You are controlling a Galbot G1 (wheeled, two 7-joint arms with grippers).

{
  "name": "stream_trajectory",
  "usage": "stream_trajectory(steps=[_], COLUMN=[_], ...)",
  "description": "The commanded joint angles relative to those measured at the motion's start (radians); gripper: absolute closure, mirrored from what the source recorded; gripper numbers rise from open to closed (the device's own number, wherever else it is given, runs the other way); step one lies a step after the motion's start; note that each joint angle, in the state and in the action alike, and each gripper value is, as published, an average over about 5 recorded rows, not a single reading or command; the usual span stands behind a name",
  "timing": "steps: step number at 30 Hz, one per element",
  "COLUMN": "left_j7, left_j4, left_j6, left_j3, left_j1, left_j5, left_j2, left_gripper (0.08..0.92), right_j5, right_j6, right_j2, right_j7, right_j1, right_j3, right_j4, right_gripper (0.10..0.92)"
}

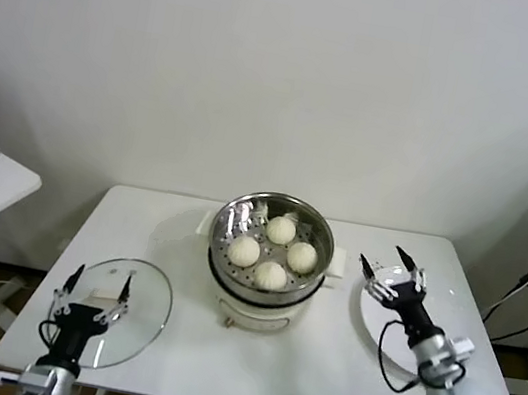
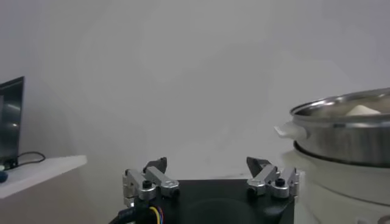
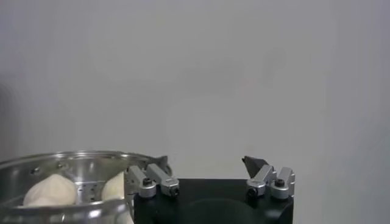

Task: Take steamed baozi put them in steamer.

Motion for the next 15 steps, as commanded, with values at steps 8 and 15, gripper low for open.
stream_trajectory(steps=[8,15], left_j7=[0.058,0.075], left_j4=[0.010,0.017], left_j6=[0.023,0.020], left_j3=[-0.051,-0.064], left_j1=[-0.015,-0.019], left_j5=[-0.061,-0.075], left_j2=[0.002,-0.002], left_gripper=[0.177,0.177], right_j5=[-0.059,-0.062], right_j6=[0.101,0.105], right_j2=[0.258,0.260], right_j7=[0.057,0.054], right_j1=[-0.315,-0.311], right_j3=[0.157,0.153], right_j4=[0.111,0.113], right_gripper=[0.203,0.203])
